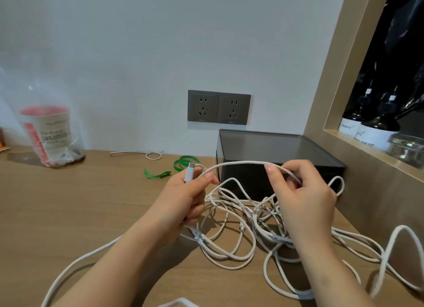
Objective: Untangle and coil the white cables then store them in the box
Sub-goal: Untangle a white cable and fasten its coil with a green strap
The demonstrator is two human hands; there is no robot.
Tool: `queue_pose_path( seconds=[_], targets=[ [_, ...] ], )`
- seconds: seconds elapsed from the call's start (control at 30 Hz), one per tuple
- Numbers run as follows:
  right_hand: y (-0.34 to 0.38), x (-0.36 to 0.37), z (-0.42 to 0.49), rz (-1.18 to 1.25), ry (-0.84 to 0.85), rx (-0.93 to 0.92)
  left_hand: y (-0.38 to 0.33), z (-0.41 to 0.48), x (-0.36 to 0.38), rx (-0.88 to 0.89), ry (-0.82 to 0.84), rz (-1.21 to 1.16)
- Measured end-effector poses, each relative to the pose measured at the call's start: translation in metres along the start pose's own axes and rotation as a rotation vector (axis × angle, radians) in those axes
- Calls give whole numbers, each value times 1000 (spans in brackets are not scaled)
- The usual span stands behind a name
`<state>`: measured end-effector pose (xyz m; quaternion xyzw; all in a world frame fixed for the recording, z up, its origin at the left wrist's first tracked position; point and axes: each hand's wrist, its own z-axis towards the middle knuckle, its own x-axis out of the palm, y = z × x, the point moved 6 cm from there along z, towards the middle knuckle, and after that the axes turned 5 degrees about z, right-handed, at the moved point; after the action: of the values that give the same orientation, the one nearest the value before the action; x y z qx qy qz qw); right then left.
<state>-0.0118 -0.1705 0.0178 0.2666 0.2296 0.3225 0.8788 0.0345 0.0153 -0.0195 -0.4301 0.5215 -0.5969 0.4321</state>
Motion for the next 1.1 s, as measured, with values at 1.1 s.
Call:
queue_pose_path(
  seconds=[1.1],
  targets=[
    [20,61,-37,238,731,-180,13,9,-13,-69,-210,-69]
  ],
)
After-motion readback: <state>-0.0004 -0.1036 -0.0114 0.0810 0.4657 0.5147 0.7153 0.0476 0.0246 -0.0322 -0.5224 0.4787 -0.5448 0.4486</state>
